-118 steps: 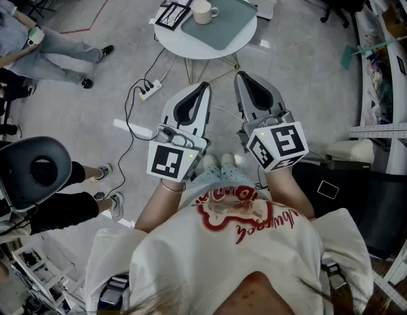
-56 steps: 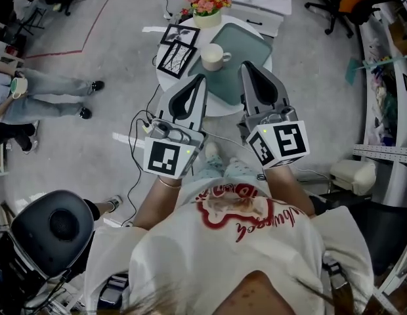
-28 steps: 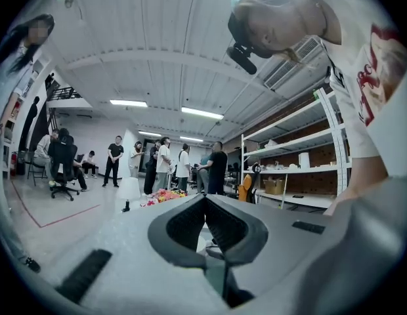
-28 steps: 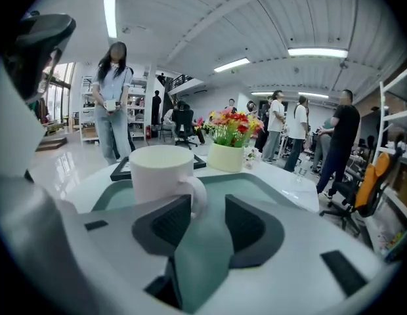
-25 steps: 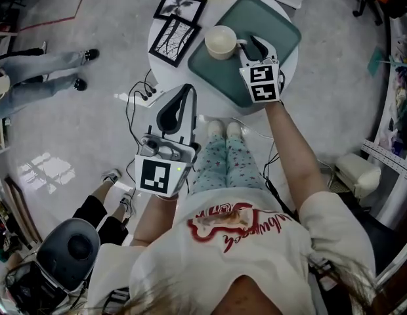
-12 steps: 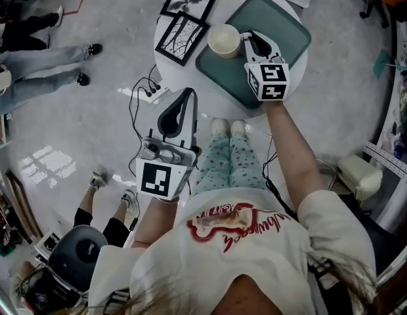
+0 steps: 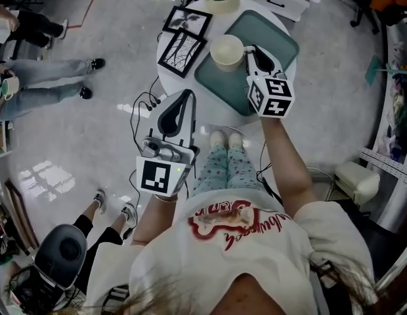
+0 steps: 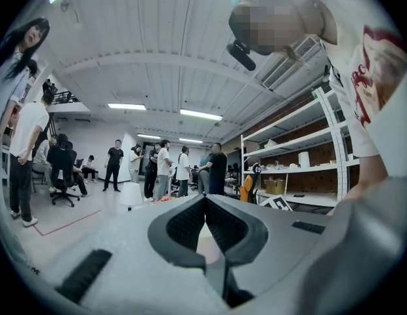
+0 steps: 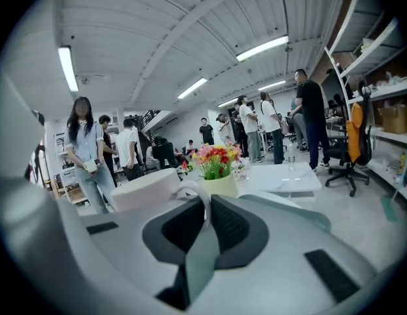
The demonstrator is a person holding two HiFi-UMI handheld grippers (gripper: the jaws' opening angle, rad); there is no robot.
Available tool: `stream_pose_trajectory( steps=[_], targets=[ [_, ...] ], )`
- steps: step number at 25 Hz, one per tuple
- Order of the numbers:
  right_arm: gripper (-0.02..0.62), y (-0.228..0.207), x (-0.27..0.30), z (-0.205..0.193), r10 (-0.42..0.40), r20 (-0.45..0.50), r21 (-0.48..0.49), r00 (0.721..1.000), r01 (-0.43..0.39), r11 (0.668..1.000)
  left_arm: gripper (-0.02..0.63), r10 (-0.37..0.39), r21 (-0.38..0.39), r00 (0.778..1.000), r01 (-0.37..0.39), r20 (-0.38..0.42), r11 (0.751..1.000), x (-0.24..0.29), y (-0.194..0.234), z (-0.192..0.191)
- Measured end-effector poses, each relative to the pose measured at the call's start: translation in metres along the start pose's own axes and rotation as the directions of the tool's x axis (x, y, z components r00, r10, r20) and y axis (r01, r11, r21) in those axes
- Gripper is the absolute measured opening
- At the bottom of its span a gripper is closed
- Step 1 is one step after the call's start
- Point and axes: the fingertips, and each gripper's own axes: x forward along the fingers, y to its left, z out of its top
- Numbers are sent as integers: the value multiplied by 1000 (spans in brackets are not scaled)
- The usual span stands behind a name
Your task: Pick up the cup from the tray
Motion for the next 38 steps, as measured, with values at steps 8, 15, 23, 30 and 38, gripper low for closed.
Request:
stream_pose_trajectory(
  steps=[8,15,23,30,38],
  targets=[
    [43,27,-56,80,37,33,7,999,-38,999,14,-24,31,999,23,21,999,9,-7,21],
    [43,28,-101,116,40,80,39,996,-43,998,14,-38,36,998,36,53,999,7,-21,38],
    [43,24,-123,115,40,85,62,996,-45,997,14,-44,48,996,40,81,998,7,-39,46],
    [43,23,-135,112,80,92,50,993,-85,995,14,-19,70,994,12,107,997,-3,-57,52],
    [43,34,-174,111,107,120,43,987,-113,993,14,-14,61,993,7,119,998,-37,-87,60]
  ],
)
